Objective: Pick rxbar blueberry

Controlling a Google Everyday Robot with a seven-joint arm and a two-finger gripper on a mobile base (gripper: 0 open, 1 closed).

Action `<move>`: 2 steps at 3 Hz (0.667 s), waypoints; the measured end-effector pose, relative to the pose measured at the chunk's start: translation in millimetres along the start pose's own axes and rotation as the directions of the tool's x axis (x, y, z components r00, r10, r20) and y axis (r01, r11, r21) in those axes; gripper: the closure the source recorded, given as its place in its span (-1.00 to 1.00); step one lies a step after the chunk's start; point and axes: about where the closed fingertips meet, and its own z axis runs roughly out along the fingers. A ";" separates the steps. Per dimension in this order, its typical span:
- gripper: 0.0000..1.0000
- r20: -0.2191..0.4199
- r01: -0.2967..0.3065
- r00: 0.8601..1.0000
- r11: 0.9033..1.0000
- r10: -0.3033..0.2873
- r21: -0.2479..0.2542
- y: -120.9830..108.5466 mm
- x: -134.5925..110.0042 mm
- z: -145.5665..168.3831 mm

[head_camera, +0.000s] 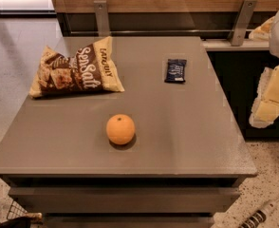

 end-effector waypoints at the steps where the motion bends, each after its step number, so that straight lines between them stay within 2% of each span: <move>1: -1.00 0.005 -0.016 1.000 1.000 0.016 0.011 -5.8 0.7 1.1; 2: -1.00 0.074 -0.185 0.981 0.977 0.178 0.102 -64.7 8.3 15.8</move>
Offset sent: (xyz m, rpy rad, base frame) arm 0.1020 -0.0437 0.0042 0.1407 -0.1566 -0.2907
